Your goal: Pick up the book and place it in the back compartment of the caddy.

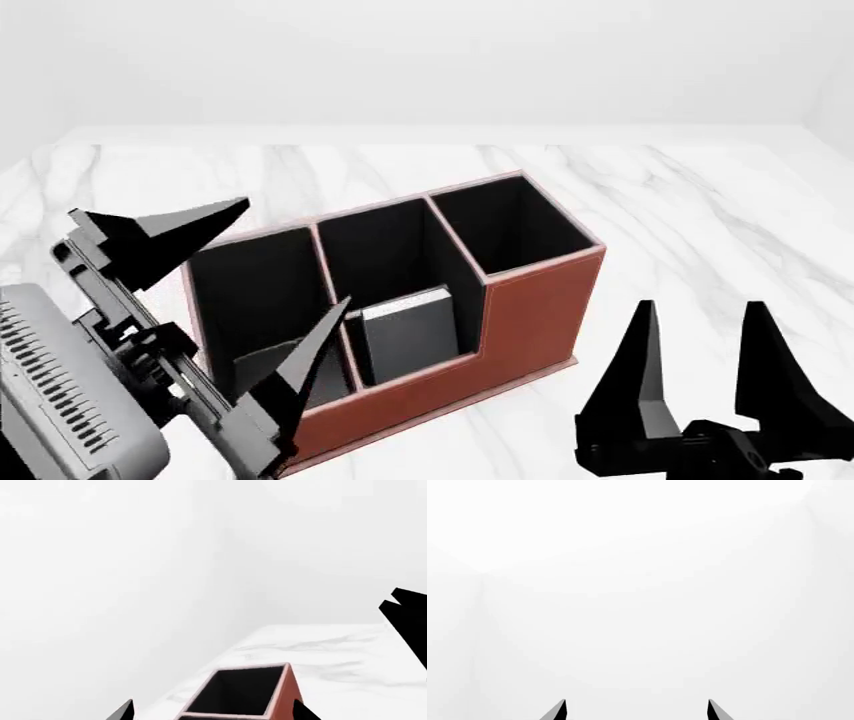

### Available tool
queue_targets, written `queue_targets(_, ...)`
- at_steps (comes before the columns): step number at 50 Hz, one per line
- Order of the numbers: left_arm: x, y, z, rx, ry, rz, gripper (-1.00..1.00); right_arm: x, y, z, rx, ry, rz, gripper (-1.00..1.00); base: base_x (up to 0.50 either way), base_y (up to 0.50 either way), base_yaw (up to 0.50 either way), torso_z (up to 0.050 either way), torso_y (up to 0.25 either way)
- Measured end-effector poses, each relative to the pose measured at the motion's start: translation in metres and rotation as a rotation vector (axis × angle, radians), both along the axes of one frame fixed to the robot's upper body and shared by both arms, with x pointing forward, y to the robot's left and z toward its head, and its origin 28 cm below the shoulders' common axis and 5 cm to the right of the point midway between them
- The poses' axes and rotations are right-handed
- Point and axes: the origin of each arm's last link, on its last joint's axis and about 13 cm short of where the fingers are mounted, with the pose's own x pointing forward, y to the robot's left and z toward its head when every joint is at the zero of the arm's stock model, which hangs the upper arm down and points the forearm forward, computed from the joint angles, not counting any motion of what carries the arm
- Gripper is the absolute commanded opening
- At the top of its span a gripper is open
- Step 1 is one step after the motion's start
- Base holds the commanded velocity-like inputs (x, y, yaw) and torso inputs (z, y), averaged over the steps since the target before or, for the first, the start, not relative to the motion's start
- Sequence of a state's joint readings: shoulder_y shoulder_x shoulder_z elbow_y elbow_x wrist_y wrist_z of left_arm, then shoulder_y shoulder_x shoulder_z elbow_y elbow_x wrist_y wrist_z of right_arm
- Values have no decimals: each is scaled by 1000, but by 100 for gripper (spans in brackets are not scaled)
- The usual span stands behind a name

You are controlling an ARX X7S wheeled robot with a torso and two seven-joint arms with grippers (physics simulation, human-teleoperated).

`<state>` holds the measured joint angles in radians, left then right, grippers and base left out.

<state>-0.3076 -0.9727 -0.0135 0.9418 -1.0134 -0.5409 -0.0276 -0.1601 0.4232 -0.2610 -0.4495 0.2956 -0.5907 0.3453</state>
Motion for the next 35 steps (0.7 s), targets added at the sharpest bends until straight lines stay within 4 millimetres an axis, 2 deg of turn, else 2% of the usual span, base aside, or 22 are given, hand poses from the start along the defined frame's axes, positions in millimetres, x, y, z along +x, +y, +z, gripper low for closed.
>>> queue_targets(8,-4,10,-34,-172,-70,160,100,0,-2,2,4,-7,-12,100,0,0,0,0,0)
queue_targets(16,-16,25,-58,-283,-113,317,100,0,-4,3,6,-14,-22,100,0,0,0,0,0)
queue_targets(35,-40,51,-87,-380,-211,564,100,-3,-9,8,24,-54,-64,100,0,0,0,0,0)
